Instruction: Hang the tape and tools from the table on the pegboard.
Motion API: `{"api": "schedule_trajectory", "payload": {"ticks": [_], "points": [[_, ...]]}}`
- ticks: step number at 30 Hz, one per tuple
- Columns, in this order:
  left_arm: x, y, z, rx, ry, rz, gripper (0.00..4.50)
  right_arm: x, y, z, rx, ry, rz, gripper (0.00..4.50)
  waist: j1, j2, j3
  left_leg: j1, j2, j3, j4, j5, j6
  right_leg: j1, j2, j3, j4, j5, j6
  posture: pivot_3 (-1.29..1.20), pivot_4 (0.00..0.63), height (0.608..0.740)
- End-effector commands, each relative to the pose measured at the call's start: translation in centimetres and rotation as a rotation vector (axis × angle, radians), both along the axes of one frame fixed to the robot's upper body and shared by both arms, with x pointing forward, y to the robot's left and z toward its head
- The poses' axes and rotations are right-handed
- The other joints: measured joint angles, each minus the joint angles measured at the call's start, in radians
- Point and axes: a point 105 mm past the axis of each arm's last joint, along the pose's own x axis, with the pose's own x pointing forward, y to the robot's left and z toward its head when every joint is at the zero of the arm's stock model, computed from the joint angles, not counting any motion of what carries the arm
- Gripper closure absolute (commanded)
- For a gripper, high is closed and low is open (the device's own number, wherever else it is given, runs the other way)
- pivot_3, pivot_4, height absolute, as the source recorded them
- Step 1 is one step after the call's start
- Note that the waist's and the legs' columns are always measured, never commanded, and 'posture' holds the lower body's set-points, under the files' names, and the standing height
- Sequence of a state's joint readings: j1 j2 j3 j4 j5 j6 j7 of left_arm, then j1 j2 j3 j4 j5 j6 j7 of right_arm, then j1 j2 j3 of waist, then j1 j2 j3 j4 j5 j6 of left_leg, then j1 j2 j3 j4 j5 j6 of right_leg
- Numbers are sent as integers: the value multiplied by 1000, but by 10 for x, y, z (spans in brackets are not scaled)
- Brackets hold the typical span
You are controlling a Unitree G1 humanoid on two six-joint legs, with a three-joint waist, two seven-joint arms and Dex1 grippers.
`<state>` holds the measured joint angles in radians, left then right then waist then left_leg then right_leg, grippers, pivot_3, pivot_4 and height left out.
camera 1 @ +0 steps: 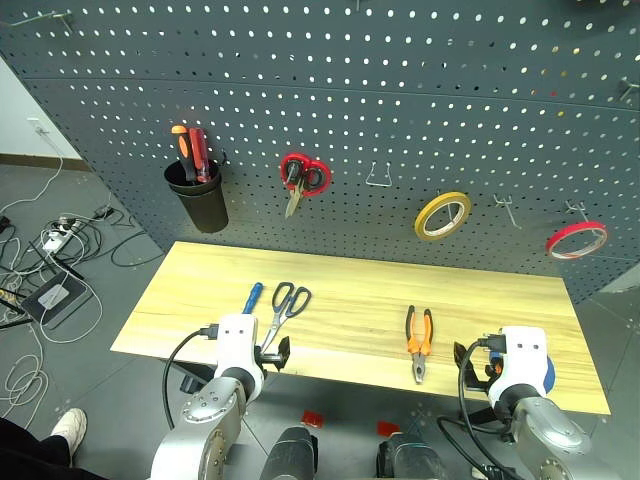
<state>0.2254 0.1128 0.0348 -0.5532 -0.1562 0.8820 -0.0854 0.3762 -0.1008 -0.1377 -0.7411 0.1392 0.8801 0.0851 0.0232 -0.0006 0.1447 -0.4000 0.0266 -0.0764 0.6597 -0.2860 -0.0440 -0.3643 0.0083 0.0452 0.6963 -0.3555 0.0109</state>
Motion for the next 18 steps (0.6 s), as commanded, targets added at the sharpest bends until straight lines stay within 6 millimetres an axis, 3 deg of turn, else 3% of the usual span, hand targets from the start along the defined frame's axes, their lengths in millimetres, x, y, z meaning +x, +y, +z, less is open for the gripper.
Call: {"api": "schedule_trajectory", "payload": {"ticks": [1,11,18], "points": [[2,1,16,8,-70,13,4,-6,-3,3,-5,-10,-11,0,0,0,0,0,0,0,0,0,0,0,0,0,0,0,0,9,151,740],[2,2,18,3,-78,22,4,-6,-2,2,-4,-9,-12,0,0,0,0,0,0,0,0,0,0,1,0,0,0,0,0,8,153,740],[0,26,26,118,-105,157,4,-6,-3,2,-1,-9,-16,0,0,0,0,0,0,-1,0,0,0,1,0,-1,0,0,0,9,157,740]]}}
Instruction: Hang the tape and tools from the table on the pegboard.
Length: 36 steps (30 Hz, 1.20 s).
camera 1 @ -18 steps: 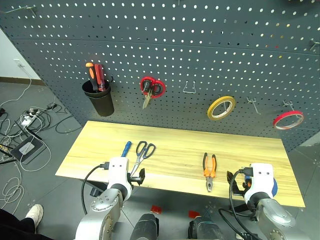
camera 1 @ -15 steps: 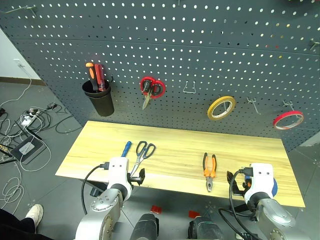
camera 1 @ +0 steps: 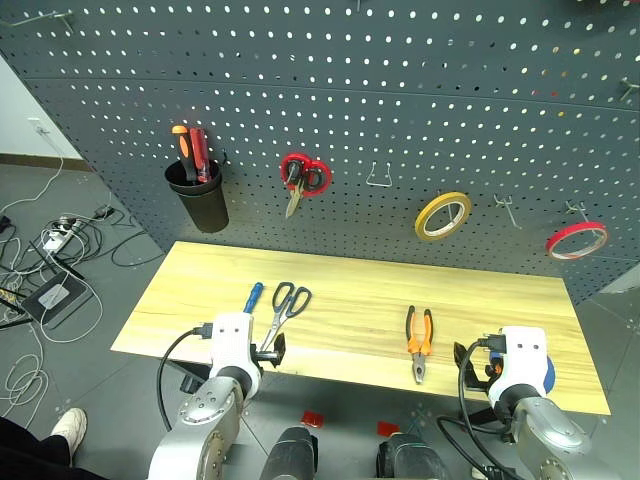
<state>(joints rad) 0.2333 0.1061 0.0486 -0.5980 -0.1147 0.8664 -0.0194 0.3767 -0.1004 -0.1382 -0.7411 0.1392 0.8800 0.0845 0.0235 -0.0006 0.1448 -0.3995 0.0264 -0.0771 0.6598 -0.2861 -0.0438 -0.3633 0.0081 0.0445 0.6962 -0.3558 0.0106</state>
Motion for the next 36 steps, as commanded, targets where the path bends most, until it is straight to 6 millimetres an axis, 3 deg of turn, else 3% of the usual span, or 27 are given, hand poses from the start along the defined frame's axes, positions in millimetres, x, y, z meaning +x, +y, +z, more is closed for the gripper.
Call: {"api": "schedule_trajectory", "payload": {"ticks": [1,22,25,31,36], "points": [[-2,14,14,53,-55,82,4,-6,-3,2,-1,-9,-15,0,0,0,0,0,0,0,0,0,0,0,0,0,0,0,0,9,157,740],[-1,9,12,17,-43,40,4,-7,-6,0,-18,14,-16,0,1,0,0,0,0,0,0,0,0,1,0,-1,0,0,0,8,166,740],[11,3,12,11,-43,-71,4,-8,-18,-5,-91,57,21,0,1,0,4,1,-1,0,0,0,0,2,-1,-1,0,0,0,7,183,740],[41,22,27,68,-91,-182,4,0,-34,-3,-144,106,119,0,-6,-1,25,8,-2,0,0,0,0,10,-1,-3,-3,-1,-1,0,215,740],[72,1,40,74,-129,-420,4,5,-43,-6,-152,152,147,0,-18,-5,42,5,-1,0,-2,0,0,10,-1,-3,-9,-1,-1,6,235,740]]}}
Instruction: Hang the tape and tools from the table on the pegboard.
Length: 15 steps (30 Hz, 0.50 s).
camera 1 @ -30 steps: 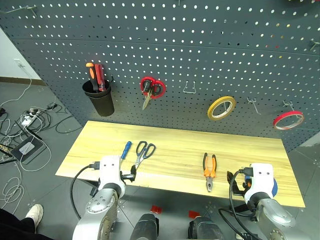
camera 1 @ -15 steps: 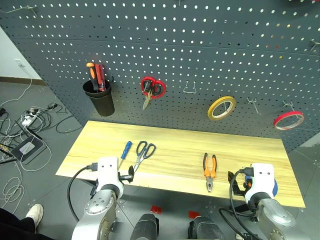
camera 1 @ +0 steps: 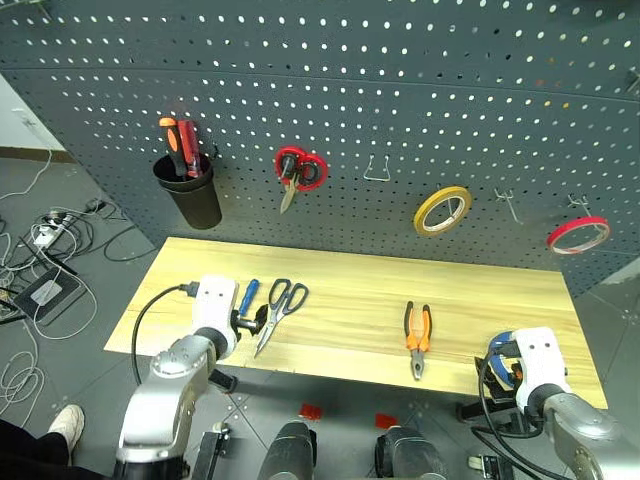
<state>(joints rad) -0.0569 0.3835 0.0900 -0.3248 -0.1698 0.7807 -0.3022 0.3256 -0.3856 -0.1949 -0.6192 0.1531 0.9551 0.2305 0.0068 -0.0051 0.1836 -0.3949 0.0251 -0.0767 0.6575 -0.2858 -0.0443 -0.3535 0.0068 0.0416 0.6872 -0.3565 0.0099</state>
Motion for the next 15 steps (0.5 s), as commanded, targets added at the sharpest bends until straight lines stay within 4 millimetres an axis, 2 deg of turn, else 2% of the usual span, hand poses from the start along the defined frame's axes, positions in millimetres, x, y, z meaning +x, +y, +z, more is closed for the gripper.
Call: {"api": "schedule_trajectory", "payload": {"ticks": [1,4,7,10,12,15], "points": [[18,-27,15,-21,-54,-200,4,5,-2,6,16,-2,14,0,-2,-2,7,-1,0,0,0,0,0,0,0,0,-1,0,0,4,245,740],[30,-56,25,-47,-80,-377,4,8,-3,6,20,10,24,0,-6,-2,16,-3,0,0,1,1,-1,0,-1,-1,-4,0,0,-3,261,740],[31,-92,34,-84,-92,-571,4,12,-6,9,19,16,14,0,-9,-2,33,-5,-1,4,1,2,-3,0,-2,0,-6,0,0,-21,287,740],[22,-126,42,-140,-86,-772,4,11,-7,12,26,29,4,0,-13,-2,53,-6,0,6,2,2,-3,0,-2,0,-6,0,0,-36,308,740],[16,-140,46,-170,-76,-869,4,11,-8,13,32,35,-5,0,-17,-3,61,-7,1,7,2,2,-3,0,-1,0,-6,0,0,-39,313,740],[-7,-175,54,-203,-53,-1158,4,12,-9,17,46,49,-41,0,-18,-1,78,-9,2,11,3,1,-2,0,0,0,-6,0,0,-50,343,740]]}}
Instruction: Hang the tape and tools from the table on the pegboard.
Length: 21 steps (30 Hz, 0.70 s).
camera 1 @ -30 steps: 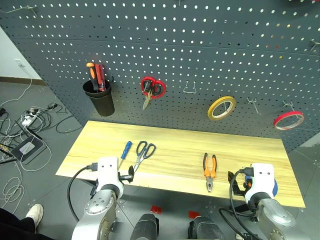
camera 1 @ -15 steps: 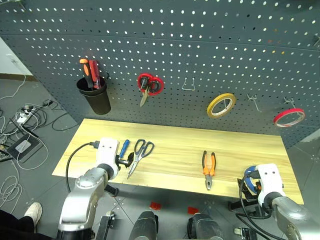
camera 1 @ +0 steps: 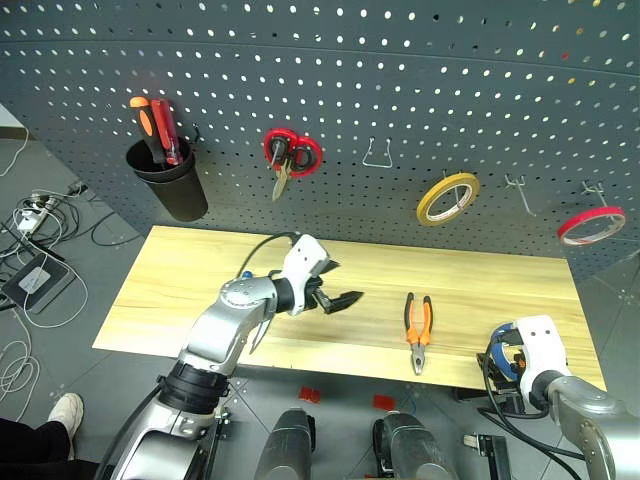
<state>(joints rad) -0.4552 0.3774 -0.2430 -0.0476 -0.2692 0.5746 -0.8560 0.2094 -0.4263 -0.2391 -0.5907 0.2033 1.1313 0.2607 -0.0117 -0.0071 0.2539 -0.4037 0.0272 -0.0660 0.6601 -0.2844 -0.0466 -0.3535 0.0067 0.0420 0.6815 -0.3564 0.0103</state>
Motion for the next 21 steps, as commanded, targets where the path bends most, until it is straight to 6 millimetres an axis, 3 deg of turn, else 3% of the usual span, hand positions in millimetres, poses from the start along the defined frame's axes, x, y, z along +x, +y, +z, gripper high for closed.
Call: {"api": "schedule_trajectory", "payload": {"ticks": [1,10,18,21], "points": [[-27,-37,14,-32,-24,-324,4,0,-2,13,10,-16,-35,0,0,1,14,-1,0,1,0,0,0,0,1,0,0,0,0,-54,351,740],[-33,-73,14,11,-183,-559,4,15,10,23,35,-39,-54,0,-20,0,60,-12,0,7,4,0,0,-5,1,0,0,0,0,-97,404,740],[-30,-77,9,67,-274,-662,4,26,14,25,35,-44,-73,0,-18,-1,92,-17,1,11,5,0,0,-8,2,2,2,0,0,-95,439,740],[-28,-78,8,87,-300,-688,4,29,9,18,32,-36,-106,0,-18,1,99,-28,-1,14,14,0,1,-19,2,5,17,0,0,-88,450,740]]}}
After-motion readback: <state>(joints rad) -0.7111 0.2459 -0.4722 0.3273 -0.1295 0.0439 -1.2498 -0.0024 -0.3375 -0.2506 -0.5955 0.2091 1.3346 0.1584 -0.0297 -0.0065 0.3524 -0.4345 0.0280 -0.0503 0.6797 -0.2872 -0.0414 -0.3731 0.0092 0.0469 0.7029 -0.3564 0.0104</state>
